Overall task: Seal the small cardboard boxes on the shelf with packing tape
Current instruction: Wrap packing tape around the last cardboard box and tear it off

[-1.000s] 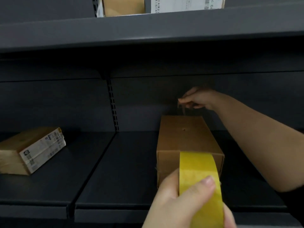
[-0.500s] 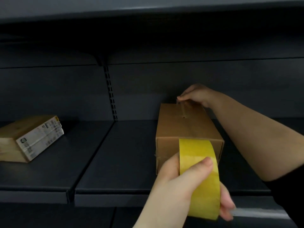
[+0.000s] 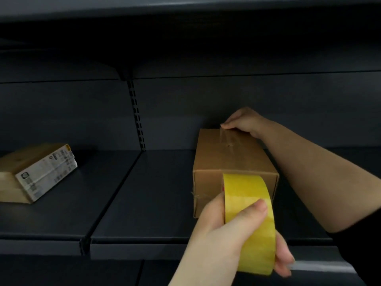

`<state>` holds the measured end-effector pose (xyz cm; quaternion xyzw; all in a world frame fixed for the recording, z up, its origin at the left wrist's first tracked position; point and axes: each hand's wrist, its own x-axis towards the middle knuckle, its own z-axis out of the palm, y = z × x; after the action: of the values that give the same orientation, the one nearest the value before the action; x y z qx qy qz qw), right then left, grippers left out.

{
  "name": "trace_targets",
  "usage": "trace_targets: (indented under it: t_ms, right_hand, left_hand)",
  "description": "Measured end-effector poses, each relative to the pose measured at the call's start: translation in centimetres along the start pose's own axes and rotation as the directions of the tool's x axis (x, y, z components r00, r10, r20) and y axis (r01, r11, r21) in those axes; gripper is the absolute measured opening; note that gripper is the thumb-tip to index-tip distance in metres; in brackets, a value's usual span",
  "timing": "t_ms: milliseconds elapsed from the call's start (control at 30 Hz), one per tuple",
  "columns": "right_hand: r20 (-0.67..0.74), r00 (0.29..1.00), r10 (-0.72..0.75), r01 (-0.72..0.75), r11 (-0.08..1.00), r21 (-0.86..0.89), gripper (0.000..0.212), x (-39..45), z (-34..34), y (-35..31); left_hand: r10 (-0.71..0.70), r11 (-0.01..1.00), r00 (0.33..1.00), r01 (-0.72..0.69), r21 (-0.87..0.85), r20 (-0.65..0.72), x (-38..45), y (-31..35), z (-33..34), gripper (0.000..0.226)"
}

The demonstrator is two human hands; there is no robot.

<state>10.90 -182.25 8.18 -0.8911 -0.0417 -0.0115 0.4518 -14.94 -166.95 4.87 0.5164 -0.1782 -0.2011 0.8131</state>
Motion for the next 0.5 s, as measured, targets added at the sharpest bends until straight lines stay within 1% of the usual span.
trace_targets:
  t_ms: [167,267,333,367,400,433,500]
  right_hand:
    - [-0.027,0.998,-0.048,0.047,0.998,-0.035,0.01,0.1,0.3,0.2]
    - [-0.002,1.0,-0.009,0.009,0.995,-0.096,0.024,0.3,0.3,0.2]
    - [0.037,0.997,0.061,-0.053,0.982,-0.181,0.029,0.3,0.5,-0.1]
    - [0.046,0.996,0.075,-0.061,0.967,-0.249,0.026,0.5,0.7,-0.2]
    - [0.044,0.996,0.073,-0.054,0.94,-0.337,0.022,0.5,0.9,-0.4]
    - [0.031,0.998,0.062,-0.043,0.904,-0.425,0.024,0.5,1.2,-0.6]
    - [0.01,0.999,0.053,-0.039,0.844,-0.535,0.026,0.6,1.8,-0.9]
  left_hand:
    - [-0.004,1.0,1.0,0.004,0.021,-0.01,0.1,-0.4,0.0,0.033]
    - [-0.018,0.999,1.0,0.018,0.029,-0.017,0.1,-0.5,0.0,0.037]
    - [-0.013,0.998,1.0,0.015,0.058,-0.028,0.0,-0.5,-0.1,0.036]
    - [-0.014,0.996,0.999,0.018,0.082,-0.052,0.0,-0.5,0.0,0.036]
    - [-0.013,0.995,0.998,0.02,0.094,-0.067,0.0,-0.4,0.0,0.035]
    - [-0.021,0.996,0.997,0.027,0.081,-0.069,0.0,-0.3,0.1,0.035]
    - [-0.028,0.997,0.998,0.032,0.071,-0.059,0.0,-0.4,0.0,0.034]
